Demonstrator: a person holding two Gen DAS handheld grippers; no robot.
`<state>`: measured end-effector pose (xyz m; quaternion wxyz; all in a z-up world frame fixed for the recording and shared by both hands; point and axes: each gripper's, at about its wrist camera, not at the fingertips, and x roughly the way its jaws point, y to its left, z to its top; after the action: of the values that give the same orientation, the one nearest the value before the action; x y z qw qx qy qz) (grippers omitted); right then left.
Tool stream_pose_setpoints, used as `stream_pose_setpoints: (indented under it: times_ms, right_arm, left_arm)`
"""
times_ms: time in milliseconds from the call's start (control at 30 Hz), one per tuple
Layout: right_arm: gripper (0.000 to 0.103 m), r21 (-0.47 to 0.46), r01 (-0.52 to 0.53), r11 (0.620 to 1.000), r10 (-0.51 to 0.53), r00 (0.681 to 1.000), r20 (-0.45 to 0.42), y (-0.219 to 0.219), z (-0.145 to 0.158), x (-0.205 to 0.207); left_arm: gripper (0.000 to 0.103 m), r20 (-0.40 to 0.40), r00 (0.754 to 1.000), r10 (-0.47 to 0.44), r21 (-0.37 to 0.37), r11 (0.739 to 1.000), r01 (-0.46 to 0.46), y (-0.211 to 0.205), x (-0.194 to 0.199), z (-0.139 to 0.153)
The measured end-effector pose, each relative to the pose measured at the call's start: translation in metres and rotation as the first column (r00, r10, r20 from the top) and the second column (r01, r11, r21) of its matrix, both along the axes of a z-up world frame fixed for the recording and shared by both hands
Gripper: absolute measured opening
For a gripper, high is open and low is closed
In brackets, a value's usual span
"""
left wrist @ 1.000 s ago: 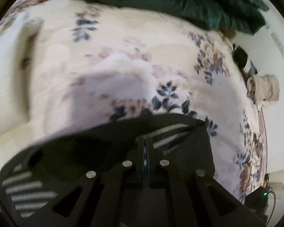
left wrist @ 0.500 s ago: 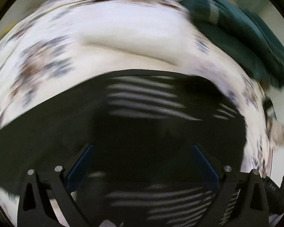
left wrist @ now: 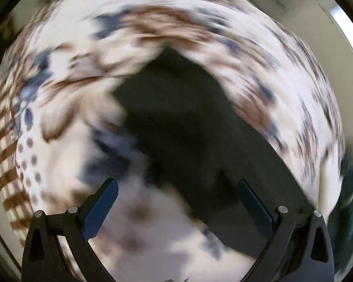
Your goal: Fold small clothes
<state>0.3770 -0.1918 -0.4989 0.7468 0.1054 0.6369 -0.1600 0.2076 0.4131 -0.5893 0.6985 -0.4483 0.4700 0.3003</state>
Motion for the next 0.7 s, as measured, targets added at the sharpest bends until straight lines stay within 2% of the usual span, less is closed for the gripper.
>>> stream_pose_setpoints:
  times_ms: [33, 67, 100, 133, 200, 233, 267, 300, 333, 367, 433, 533, 633, 700]
  right_arm:
    - [0.094, -0.011, -0.004, 1.000, 0.004, 1.000, 0.008, 0.007, -0.002, 0.000]
    - [0.070, -0.019, -0.009, 1.000, 0.009, 1.000, 0.006, 0.012, -0.003, 0.000]
    - [0.052, -0.029, -0.017, 0.999, 0.016, 1.000, -0.012, 0.017, -0.007, 0.000]
    - [0.047, -0.027, -0.025, 0.999, 0.024, 0.999, -0.029, 0.021, -0.012, 0.000]
    - [0.047, -0.014, -0.031, 0.999, 0.031, 0.999, -0.035, 0.025, -0.016, -0.001]
    - [0.047, -0.015, -0.036, 0.999, 0.035, 0.999, -0.037, 0.027, -0.018, -0.001]
    - [0.047, -0.015, -0.042, 0.999, 0.041, 0.998, -0.040, 0.028, -0.020, -0.001]
    - [0.047, -0.011, -0.050, 0.999, 0.049, 0.998, -0.042, 0.029, -0.023, -0.002]
    - [0.047, -0.011, -0.055, 0.998, 0.054, 0.998, -0.044, 0.028, -0.025, -0.002]
    - [0.047, -0.011, -0.056, 0.998, 0.055, 0.997, -0.047, 0.027, -0.026, -0.004]
    - [0.047, 0.000, -0.042, 0.999, 0.042, 0.998, -0.043, 0.022, -0.027, -0.007]
    - [0.047, 0.040, -0.031, 0.999, 0.032, 0.999, -0.029, 0.011, -0.026, -0.009]
    - [0.047, 0.085, -0.041, 0.996, 0.042, 0.999, -0.011, -0.002, -0.018, -0.014]
    - [0.047, 0.124, -0.049, 0.991, 0.049, 0.999, 0.003, -0.014, -0.012, -0.017]
  left_arm:
    - [0.101, 0.013, 0.999, 0.043, -0.031, 0.999, -0.043, 0.019, -0.006, -0.012]
    - [0.101, 0.028, 0.998, 0.060, -0.048, 0.997, -0.058, 0.026, -0.007, -0.017]
    - [0.101, 0.041, 0.996, 0.075, -0.058, 0.996, -0.073, 0.038, -0.007, -0.023]
    - [0.100, 0.057, 0.995, 0.086, -0.057, 0.995, -0.082, 0.043, -0.004, -0.024]
    - [0.100, 0.083, 0.992, 0.091, -0.047, 0.995, -0.087, 0.051, 0.003, -0.027]
    - [0.095, 0.097, 0.991, 0.090, -0.017, 0.996, -0.089, 0.055, 0.009, -0.025]
    - [0.071, 0.099, 0.991, 0.085, 0.015, 0.996, -0.087, 0.056, 0.012, -0.023]
    - [0.028, 0.082, 0.994, 0.067, 0.060, 0.996, -0.072, 0.056, 0.017, -0.019]
    - [0.010, 0.083, 0.995, 0.047, 0.074, 0.996, -0.053, 0.061, 0.015, -0.019]
    - [0.006, 0.102, 0.994, 0.033, 0.077, 0.996, -0.041, 0.060, 0.016, -0.016]
    - [0.005, 0.116, 0.993, 0.011, 0.125, 0.992, -0.026, 0.064, 0.015, -0.003]
    - [0.005, 0.140, 0.988, -0.069, 0.226, 0.973, 0.036, 0.051, 0.023, 0.036]
    - [0.005, 0.170, 0.975, -0.140, 0.292, 0.953, 0.086, 0.027, 0.033, 0.075]
    - [0.005, 0.201, 0.959, -0.201, 0.328, 0.936, 0.127, 0.001, 0.044, 0.106]
